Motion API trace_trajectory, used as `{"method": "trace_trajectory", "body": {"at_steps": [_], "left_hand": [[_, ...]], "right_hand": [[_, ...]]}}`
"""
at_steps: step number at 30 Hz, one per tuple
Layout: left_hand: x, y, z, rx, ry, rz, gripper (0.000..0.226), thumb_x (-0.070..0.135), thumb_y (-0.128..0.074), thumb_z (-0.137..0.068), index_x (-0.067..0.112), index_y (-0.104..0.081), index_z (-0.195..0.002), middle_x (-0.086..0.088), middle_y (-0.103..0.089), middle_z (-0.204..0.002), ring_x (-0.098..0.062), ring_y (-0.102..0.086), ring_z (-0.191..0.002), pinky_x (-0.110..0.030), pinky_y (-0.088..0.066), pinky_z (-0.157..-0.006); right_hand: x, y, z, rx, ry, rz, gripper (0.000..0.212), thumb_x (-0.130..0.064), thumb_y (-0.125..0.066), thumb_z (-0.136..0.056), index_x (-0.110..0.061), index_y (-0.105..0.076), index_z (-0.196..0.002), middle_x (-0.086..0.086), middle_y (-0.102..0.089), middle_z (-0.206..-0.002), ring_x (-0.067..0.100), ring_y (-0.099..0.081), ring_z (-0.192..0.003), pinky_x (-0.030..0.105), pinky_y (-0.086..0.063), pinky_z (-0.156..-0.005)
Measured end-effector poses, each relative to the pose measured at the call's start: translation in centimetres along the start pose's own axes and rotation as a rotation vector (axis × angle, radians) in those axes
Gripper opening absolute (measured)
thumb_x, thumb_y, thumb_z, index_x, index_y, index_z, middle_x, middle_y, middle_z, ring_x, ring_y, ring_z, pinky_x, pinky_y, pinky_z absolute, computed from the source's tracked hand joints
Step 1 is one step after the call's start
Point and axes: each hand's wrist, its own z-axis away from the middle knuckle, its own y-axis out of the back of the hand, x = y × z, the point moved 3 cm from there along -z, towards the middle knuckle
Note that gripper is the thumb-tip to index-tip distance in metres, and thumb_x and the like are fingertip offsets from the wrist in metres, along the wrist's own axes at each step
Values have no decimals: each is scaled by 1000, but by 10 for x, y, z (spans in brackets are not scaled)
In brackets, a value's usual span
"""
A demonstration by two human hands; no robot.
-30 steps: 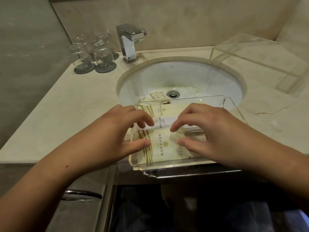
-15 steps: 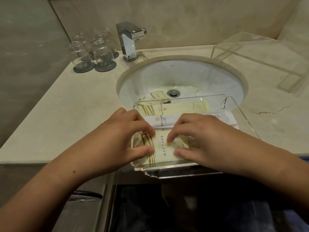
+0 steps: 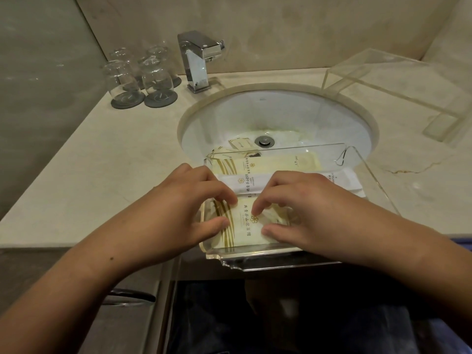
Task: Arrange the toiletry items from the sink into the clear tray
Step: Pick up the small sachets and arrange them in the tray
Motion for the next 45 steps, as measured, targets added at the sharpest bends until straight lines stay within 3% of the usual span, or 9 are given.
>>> {"method": "trace_trajectory", "body": {"at_steps": [8,13,17,24,29,33,36,41,45], "left_hand": [[-4,8,-4,38,-5,47,30,57,-57,-86,47,-65,-114,26,-56,-106,2,-47,-105,-16,-39,-81],[-12,14,-16,85,9,65,24,54,-56,-89,47,-66,-110,25,-58,-103,6,-47,-102,-6,-36,-77],[-26,19,-32,109,46,88,24,51,-56,-89,46,-67,-110,25,-59,-103,4,-50,-101,-9,-38,-72],[-63,32,-77,150,108,99,18,43,-59,-93,45,-67,-110,27,-62,-100,1,-53,-97,-15,-36,-71],[-89,20,-118,37,160,137,24,40,-66,-93,45,-65,-116,26,-65,-107,2,-56,-98,-11,-38,-71],[-105,2,-151,-48,158,87,34,38,-71,-91,41,-62,-123,21,-64,-114,1,-58,-96,-10,-38,-70],[-115,-13,-173,-141,160,26,44,37,-73,-89,38,-58,-130,19,-63,-121,-4,-54,-97,-16,-38,-72],[-135,-38,-197,-274,195,-52,62,40,-75,-86,36,-49,-142,17,-61,-130,-11,-46,-104,-28,-38,-83],[-148,-51,-209,-347,219,-79,73,39,-78,-83,39,-41,-147,19,-60,-134,-10,-41,-105,-32,-44,-87]], "right_hand": [[1,15,-8,77,34,-16,27,-52,-62,-85,-43,-68,-110,-22,-58,-105,-2,-54,-99,21,-46,-87],[7,25,-19,144,34,-28,22,-48,-64,-84,-42,-69,-104,-20,-61,-102,-1,-58,-94,15,-41,-81],[16,37,-32,165,13,-38,22,-49,-64,-84,-42,-70,-105,-20,-62,-101,-1,-59,-93,6,-38,-74],[43,62,-78,174,-18,8,18,-47,-65,-87,-41,-70,-104,-20,-65,-100,-1,-61,-91,4,-37,-66],[74,62,-119,96,-47,94,20,-46,-63,-90,-40,-68,-109,-19,-64,-102,2,-60,-92,9,-36,-68],[105,52,-157,25,-75,118,22,-44,-66,-90,-39,-68,-111,-19,-64,-106,7,-57,-96,23,-39,-74],[129,39,-180,-69,-88,151,27,-39,-67,-90,-39,-65,-117,-18,-63,-111,8,-56,-99,25,-39,-79],[171,25,-201,-182,-126,140,31,-38,-71,-88,-39,-66,-118,-16,-64,-121,9,-59,-100,22,-39,-80],[197,16,-208,-312,-154,94,35,-39,-73,-86,-37,-66,-121,-21,-64,-120,9,-65,-102,9,-38,-71]]}}
